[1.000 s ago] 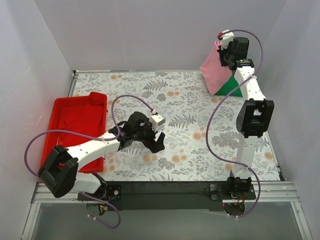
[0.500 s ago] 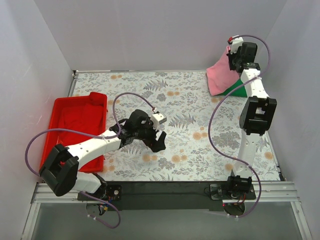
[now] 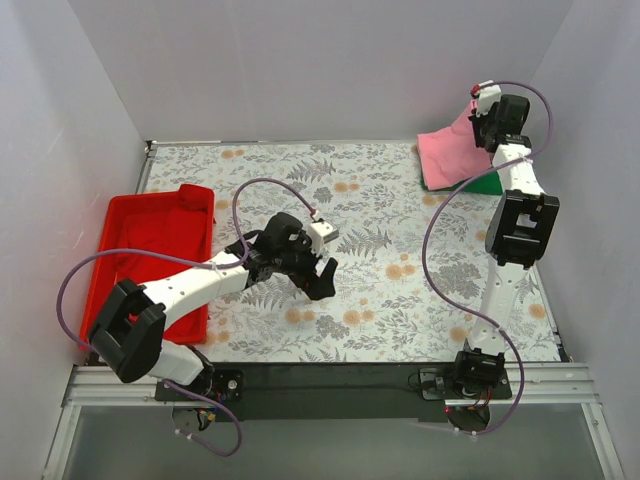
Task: Fold and stack the t-shirts
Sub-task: Neatly place the folded tshirt to the corner, then reset both grippers
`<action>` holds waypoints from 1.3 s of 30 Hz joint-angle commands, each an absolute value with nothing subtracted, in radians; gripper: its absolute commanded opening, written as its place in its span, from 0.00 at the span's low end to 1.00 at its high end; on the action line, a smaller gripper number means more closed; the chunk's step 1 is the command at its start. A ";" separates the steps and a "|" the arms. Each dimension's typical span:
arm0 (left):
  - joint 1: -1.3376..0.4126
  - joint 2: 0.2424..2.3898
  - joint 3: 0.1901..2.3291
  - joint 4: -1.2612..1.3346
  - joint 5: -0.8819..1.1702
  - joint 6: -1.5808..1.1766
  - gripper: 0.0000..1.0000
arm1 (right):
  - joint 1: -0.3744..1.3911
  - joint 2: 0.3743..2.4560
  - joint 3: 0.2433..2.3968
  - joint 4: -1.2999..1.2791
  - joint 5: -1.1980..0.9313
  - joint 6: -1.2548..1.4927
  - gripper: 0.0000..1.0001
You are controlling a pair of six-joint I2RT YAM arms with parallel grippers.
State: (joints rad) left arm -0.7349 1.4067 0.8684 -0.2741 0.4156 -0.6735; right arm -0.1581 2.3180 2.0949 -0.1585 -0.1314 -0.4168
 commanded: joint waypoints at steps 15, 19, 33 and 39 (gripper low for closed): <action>-0.674 1.342 1.005 -0.388 0.512 -0.788 0.88 | -0.207 2.197 2.063 0.002 -0.070 -0.512 0.87; -0.621 1.342 1.064 -0.422 0.522 -0.836 0.88 | -0.206 2.076 2.048 -0.130 -0.164 -0.486 0.95; -0.528 1.509 1.387 -0.693 0.278 -0.758 0.88 | -0.201 1.532 1.629 -0.599 -0.488 -0.376 0.98; -0.382 1.494 1.286 -0.680 0.388 -0.824 0.88 | -0.117 1.260 1.232 -0.632 -0.555 -0.376 0.98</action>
